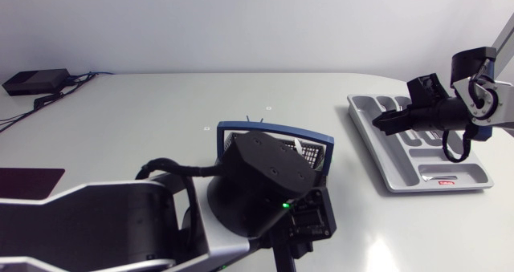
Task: Unload the cutlery basket into the drawer organizer.
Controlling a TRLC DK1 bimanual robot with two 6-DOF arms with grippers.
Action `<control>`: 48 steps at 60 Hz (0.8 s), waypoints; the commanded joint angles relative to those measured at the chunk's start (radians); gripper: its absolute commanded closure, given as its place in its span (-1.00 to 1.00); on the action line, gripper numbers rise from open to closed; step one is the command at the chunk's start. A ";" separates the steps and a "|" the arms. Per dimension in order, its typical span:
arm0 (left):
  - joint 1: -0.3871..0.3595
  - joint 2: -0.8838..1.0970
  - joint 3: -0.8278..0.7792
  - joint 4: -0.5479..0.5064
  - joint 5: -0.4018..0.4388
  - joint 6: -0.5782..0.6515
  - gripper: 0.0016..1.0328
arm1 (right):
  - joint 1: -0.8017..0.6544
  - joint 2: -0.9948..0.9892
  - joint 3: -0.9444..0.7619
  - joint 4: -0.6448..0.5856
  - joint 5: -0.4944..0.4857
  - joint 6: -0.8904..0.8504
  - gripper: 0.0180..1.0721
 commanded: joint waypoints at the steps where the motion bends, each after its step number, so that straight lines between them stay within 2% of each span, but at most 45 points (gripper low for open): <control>1: -0.004 0.033 -0.035 0.017 -0.005 0.017 0.25 | 0.028 -0.051 -0.063 -0.008 -0.002 -0.020 -0.31; 10: 0.002 0.057 -0.041 0.043 -0.006 0.040 0.62 | 0.053 -0.104 -0.098 -0.026 -0.002 -0.022 -0.31; 19: 0.016 0.054 -0.040 0.055 -0.010 0.054 0.89 | 0.068 -0.131 -0.115 -0.034 0.002 -0.023 -0.31; 32: 0.074 -0.006 -0.046 0.084 -0.010 0.076 0.93 | 0.085 -0.140 -0.126 -0.040 0.007 -0.023 -0.31; 48: 0.106 -0.141 -0.055 0.106 -0.010 0.099 0.93 | 0.111 -0.155 -0.118 -0.058 0.019 -0.019 -0.31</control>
